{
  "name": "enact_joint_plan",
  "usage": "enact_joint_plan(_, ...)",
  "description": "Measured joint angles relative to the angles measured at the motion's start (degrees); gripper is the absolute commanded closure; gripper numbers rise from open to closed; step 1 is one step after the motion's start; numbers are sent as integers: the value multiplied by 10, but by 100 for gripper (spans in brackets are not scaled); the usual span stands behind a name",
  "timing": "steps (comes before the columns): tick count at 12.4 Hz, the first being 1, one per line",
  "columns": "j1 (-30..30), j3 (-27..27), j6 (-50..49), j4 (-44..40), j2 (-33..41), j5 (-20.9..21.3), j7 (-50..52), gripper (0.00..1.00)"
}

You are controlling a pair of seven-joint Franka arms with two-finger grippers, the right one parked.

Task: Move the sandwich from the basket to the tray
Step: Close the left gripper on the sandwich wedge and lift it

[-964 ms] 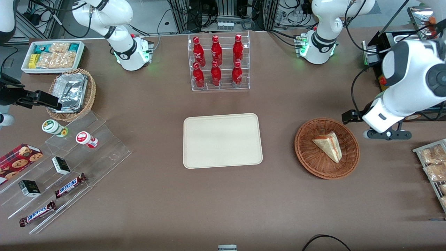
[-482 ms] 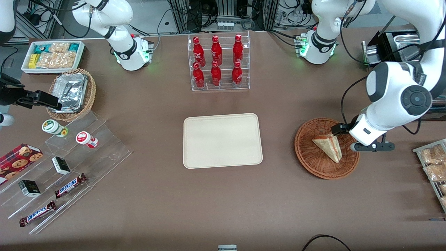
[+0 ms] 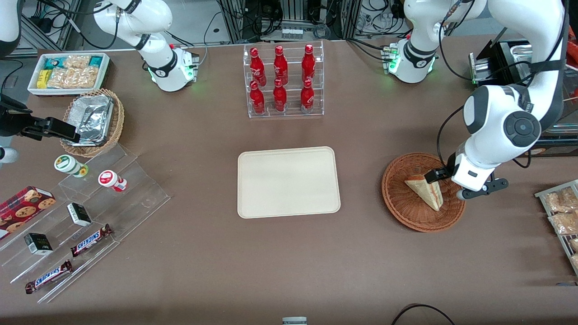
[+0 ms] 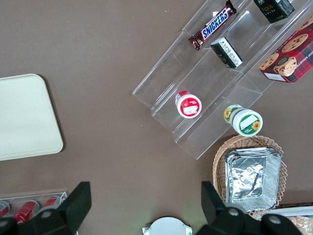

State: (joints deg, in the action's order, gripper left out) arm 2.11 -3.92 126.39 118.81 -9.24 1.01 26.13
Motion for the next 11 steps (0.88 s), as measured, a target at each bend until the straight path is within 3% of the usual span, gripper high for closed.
enact_joint_plan(4,-1,1,63,43,2,0,114,0)
enact_joint_plan(11,-1,1,70,57,-19,0,133,0)
